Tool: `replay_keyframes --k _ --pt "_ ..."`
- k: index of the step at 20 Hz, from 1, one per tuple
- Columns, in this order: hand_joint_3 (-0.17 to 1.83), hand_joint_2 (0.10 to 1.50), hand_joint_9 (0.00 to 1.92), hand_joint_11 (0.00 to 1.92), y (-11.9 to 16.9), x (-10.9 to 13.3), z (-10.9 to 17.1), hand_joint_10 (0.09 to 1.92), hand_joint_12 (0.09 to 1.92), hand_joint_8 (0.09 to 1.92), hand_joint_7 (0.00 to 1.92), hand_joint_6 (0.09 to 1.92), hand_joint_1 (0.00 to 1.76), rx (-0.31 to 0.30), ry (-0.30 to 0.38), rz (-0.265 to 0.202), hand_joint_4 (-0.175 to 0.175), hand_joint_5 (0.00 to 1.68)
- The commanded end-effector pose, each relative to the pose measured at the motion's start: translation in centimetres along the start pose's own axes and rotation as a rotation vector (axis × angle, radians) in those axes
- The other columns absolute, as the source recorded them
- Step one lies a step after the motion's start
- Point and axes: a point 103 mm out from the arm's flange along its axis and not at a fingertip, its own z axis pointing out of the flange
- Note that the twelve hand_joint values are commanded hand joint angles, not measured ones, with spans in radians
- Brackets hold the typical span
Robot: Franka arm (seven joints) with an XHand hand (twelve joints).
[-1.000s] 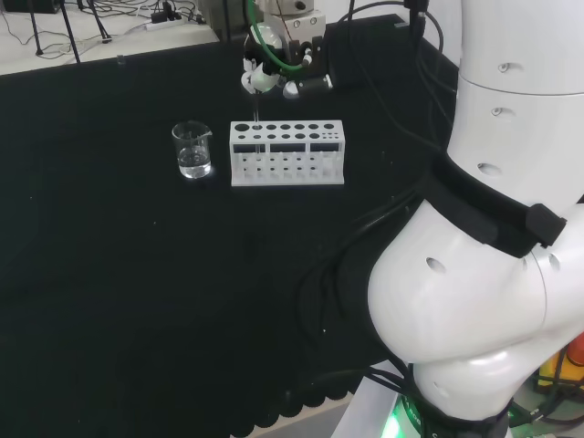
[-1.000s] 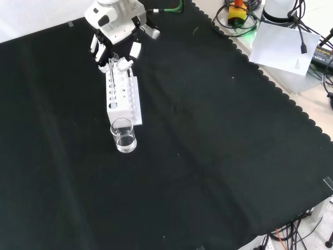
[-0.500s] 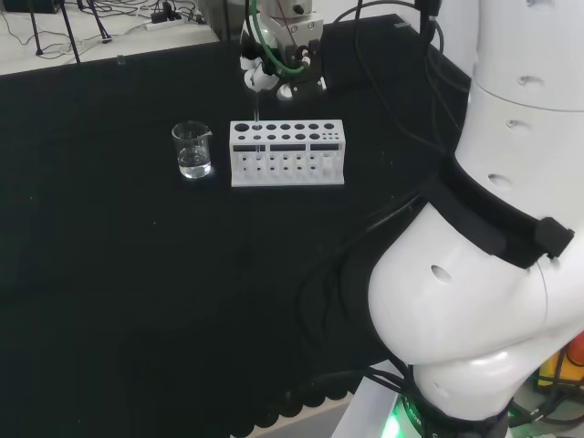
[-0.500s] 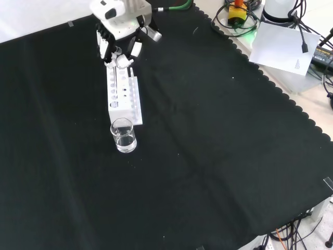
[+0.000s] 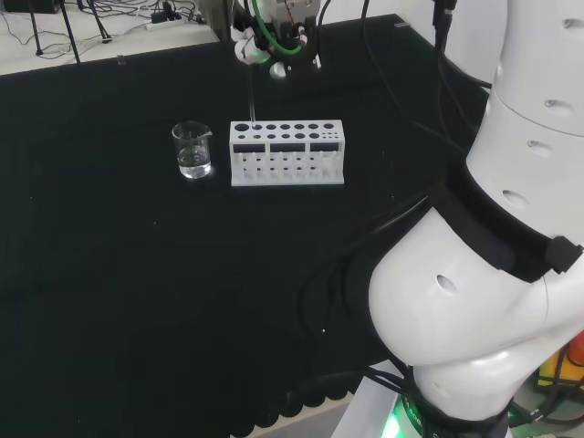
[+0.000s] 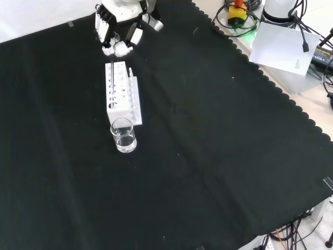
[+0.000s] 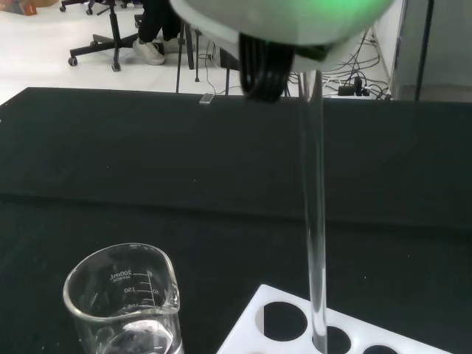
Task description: Take the glass rod from the white test tube rack.
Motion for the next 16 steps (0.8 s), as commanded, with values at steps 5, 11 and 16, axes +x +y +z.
replay_keyframes --k 5,11,16 --pt "0.65 0.7 1.63 1.38 -0.7 -0.6 -5.3 0.81 1.05 1.0 1.25 0.57 1.32 0.053 -0.009 0.014 -0.175 1.17" --pt "0.64 0.7 1.63 1.38 -1.9 -0.8 -8.4 0.81 1.06 0.99 1.25 0.55 1.32 0.024 0.019 0.009 -0.175 1.18" --pt "0.64 0.7 1.63 1.38 -2.0 -0.2 -9.9 0.81 1.07 0.99 1.25 0.54 1.32 0.009 0.024 0.001 -0.175 1.18"
